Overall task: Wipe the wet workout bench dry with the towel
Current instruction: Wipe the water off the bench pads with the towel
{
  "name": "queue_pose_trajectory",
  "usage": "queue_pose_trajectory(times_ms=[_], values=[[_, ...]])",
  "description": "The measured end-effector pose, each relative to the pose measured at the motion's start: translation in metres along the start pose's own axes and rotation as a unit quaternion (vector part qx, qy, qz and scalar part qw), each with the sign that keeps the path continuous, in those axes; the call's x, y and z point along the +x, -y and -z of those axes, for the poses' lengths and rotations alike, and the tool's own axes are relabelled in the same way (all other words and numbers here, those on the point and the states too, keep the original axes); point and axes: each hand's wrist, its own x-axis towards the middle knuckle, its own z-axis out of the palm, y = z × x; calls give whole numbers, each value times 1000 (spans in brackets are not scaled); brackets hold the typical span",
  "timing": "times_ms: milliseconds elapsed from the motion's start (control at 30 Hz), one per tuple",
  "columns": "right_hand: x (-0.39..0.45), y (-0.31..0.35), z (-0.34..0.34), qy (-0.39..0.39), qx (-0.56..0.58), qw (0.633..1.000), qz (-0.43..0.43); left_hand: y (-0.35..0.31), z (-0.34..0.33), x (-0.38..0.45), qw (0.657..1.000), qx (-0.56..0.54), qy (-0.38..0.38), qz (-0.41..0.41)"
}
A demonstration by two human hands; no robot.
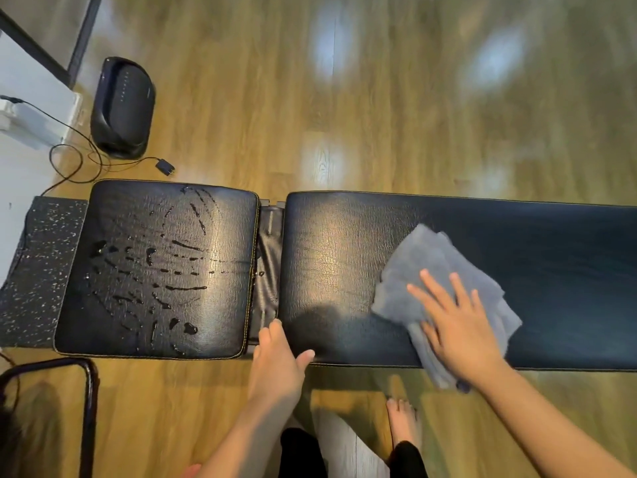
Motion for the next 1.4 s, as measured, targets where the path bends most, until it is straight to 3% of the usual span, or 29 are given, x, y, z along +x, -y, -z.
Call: queue_pose_trajectory(times_ms=[167,233,433,600,733,833,1033,1167,1267,1400], values=[[97,25,38,-46,96,980,-168,-2,-1,0,1000,16,3,0],[120,52,46,-43,118,975,-182,-1,-2,0,1000,18,4,-2],[70,127,22,-40,21,999,23,-1,0,-1,1000,14,7,-8],[-21,87,-20,10,-35,991,131,-3,0,-1,1000,11,9,-9],[-43,4,-17,19,-16,999,38,-2,0,0,1000,14,6,-14],[-2,-29,7,-12,13,998,-64,0,-2,1,1000,19,3,-12],[110,16,45,-37,84,984,-154,-5,-3,0,999,33,2,-4],[122,87,45,-18,64,996,-65,-8,-2,-1,999,45,3,0],[79,130,25,-26,13,999,43,-8,1,0,999,40,11,3],[5,104,-5,6,-47,981,190,-6,2,1,999,29,17,2]])
